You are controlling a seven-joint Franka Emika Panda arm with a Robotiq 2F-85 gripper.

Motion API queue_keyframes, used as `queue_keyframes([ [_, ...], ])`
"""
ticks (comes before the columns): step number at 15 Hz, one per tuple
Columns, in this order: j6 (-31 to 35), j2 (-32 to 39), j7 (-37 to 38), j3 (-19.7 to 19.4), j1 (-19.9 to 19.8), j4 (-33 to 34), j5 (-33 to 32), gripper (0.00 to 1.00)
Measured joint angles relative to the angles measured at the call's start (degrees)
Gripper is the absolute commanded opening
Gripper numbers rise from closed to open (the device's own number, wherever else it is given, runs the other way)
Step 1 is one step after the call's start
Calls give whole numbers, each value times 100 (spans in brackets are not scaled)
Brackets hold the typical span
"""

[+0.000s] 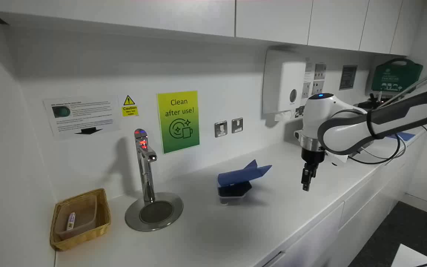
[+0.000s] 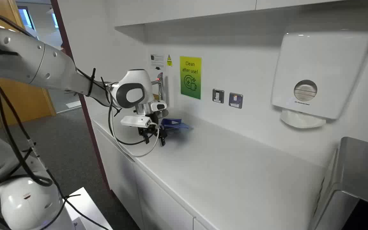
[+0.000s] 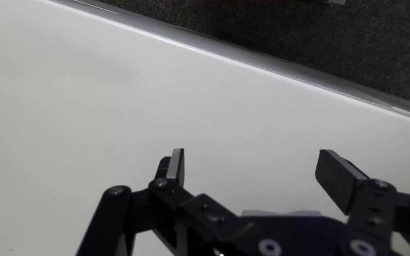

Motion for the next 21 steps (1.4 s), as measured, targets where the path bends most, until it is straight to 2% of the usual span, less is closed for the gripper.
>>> queue_keyframes([
  [11, 3, 35, 61, -3, -3, 0, 18, 100],
  [16, 455, 33, 843, -127, -38, 29, 271, 100],
  [21, 917, 30, 1695, -188, -242, 100, 578, 100],
])
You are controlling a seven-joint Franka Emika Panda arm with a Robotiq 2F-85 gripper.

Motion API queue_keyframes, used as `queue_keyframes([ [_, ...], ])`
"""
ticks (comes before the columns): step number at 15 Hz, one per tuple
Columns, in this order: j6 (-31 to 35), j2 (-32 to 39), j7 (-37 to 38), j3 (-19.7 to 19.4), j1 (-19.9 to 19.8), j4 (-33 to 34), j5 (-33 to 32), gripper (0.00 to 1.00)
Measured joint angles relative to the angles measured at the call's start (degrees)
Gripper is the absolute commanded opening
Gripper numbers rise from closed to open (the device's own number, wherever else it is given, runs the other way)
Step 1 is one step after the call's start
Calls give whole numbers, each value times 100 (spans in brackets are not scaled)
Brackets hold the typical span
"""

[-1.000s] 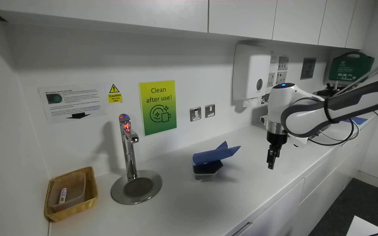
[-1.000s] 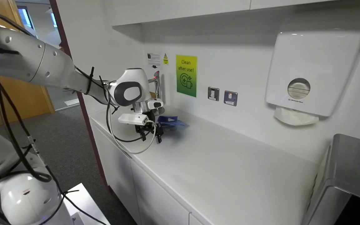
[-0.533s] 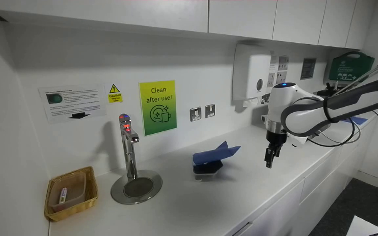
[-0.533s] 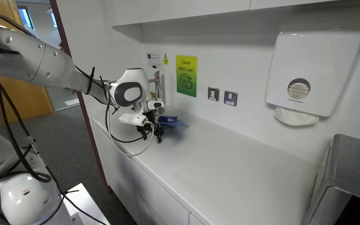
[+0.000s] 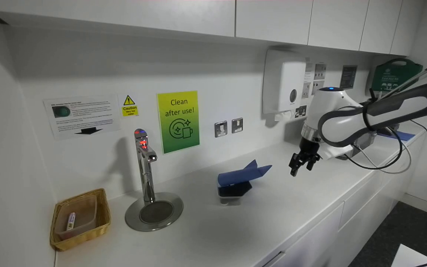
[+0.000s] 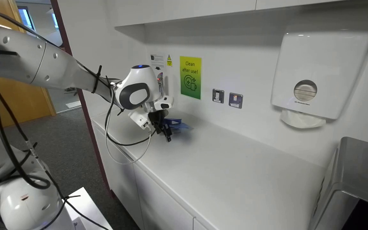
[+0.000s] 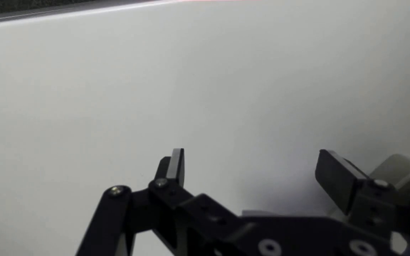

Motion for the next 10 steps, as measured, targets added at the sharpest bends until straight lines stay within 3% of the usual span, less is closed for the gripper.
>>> queue_keyframes([
  [10, 424, 139, 1305, -15, -204, 455, 616, 100],
])
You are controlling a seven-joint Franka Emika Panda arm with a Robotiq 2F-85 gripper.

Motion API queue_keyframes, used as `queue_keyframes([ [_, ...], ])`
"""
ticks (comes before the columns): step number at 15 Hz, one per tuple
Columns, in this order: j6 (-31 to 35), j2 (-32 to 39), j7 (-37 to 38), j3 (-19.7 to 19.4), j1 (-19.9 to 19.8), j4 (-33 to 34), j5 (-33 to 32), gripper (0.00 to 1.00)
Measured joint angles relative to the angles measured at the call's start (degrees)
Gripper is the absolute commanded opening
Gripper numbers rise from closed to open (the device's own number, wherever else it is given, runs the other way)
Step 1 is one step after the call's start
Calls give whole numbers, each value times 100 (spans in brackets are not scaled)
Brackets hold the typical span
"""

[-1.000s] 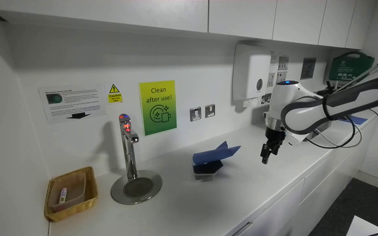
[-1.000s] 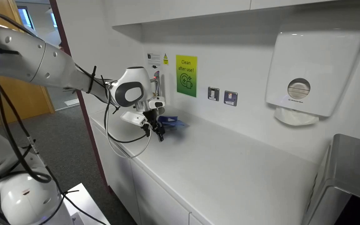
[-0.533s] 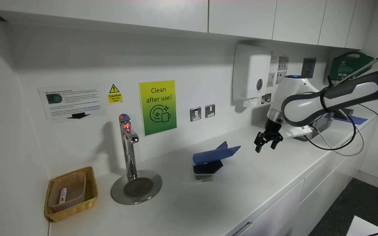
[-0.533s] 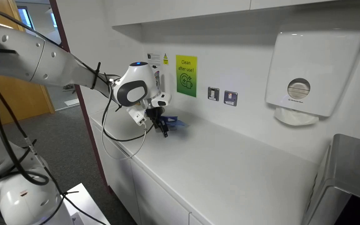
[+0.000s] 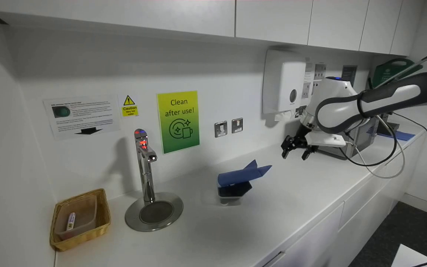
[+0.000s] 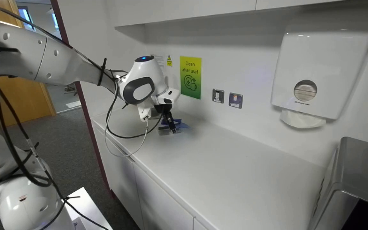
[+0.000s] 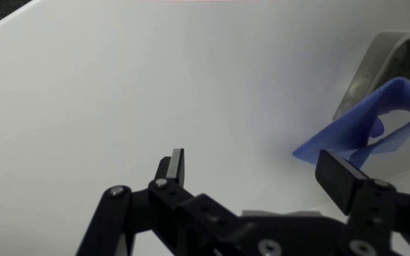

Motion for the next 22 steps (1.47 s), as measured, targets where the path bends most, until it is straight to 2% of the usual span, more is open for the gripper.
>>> queue_keyframes([
  [3, 1, 157, -492, -51, 206, 140, 551, 100],
  [15, 62, 201, -513, -30, 224, 127, 498, 100],
  [19, 1052, 341, -401, 74, 226, -136, 606, 100],
  [22, 1585, 525, -405, 72, 319, -230, 1291, 100],
])
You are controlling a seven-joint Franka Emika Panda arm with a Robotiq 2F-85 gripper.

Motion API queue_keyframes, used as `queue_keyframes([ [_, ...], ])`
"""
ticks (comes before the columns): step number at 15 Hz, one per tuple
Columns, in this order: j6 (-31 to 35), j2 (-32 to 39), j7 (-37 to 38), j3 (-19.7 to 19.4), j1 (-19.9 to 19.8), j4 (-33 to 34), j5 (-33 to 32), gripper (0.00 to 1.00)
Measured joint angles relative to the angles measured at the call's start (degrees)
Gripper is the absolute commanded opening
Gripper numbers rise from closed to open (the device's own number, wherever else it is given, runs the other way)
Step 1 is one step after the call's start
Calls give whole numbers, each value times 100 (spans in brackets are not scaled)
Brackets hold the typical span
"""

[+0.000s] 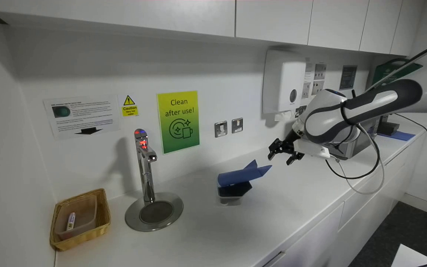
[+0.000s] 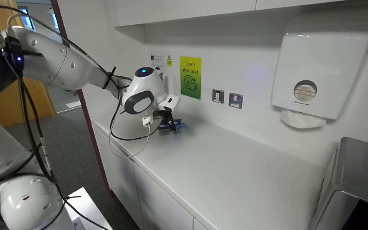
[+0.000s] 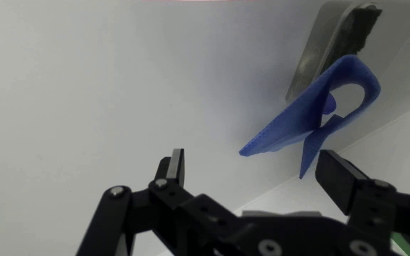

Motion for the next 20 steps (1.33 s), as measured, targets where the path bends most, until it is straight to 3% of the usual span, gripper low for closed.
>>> queue_keyframes([
  [5, 181, 104, -340, -139, 364, 25, 1637, 100],
  [9, 181, 107, -638, -230, 469, 94, 2436, 100],
  [14, 181, 318, -830, -343, 479, 224, 2883, 100],
  [20, 181, 903, -830, -347, 482, 618, 2942, 100],
])
